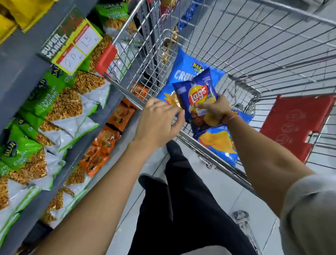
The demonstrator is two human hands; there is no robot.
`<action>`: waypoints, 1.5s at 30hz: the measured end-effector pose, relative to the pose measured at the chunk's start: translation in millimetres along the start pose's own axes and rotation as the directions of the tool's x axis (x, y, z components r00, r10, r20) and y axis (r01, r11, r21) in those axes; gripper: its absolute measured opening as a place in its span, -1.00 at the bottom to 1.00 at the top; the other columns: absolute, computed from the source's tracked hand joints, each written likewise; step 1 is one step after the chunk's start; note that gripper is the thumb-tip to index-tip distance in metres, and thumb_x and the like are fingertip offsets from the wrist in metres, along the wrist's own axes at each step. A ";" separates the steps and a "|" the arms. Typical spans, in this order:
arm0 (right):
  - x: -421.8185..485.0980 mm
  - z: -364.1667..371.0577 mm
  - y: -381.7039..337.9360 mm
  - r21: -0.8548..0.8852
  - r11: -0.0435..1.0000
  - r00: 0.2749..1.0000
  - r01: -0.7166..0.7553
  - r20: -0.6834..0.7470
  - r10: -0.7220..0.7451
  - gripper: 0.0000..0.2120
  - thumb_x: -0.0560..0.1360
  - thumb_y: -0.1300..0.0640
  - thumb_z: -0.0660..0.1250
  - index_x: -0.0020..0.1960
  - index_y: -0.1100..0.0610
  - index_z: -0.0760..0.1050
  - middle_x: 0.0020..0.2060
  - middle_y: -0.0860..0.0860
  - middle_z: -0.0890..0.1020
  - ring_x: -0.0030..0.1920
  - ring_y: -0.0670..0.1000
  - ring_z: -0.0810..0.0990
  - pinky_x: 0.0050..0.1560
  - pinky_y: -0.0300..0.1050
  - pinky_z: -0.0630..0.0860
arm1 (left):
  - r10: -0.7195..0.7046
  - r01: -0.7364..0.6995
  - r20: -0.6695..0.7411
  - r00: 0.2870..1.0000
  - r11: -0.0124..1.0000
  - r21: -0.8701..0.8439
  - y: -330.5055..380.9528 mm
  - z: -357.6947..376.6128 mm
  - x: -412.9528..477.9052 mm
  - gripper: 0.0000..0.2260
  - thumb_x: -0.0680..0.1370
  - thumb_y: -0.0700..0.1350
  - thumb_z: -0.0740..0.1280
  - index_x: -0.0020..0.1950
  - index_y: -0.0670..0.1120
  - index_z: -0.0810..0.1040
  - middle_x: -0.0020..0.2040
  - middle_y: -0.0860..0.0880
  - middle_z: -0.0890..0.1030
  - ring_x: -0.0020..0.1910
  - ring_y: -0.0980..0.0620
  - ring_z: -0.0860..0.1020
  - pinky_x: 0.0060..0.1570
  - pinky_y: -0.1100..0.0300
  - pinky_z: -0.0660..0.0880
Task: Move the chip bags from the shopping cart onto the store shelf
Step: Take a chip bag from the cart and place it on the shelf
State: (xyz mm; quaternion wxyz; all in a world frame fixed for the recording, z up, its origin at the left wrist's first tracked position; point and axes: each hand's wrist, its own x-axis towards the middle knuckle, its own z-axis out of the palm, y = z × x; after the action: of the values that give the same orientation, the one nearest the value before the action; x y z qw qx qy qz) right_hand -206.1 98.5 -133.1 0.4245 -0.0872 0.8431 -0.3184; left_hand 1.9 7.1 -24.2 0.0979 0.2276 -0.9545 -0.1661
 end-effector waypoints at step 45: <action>-612.0 187.0 -485.0 0.728 0.053 0.034 0.683 0.040 -0.999 -0.35 0.09 -0.24 0.60 0.04 0.11 0.58 -0.16 -0.10 0.67 -0.08 -0.13 0.64 0.12 -0.18 0.58 | -0.301 0.891 -0.941 0.154 0.453 0.001 -57.4 -515.1 -343.5 -0.44 0.49 0.18 0.10 0.12 -0.26 0.58 0.05 -0.24 0.65 0.08 -0.23 0.59 0.07 -0.06 0.50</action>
State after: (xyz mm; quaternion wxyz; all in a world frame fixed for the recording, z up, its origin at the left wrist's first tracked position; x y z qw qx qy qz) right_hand 260.5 -111.9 485.6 0.3488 -0.5670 0.2963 -0.6849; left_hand 461.5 -21.1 393.5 0.3966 0.6774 -0.5705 0.2415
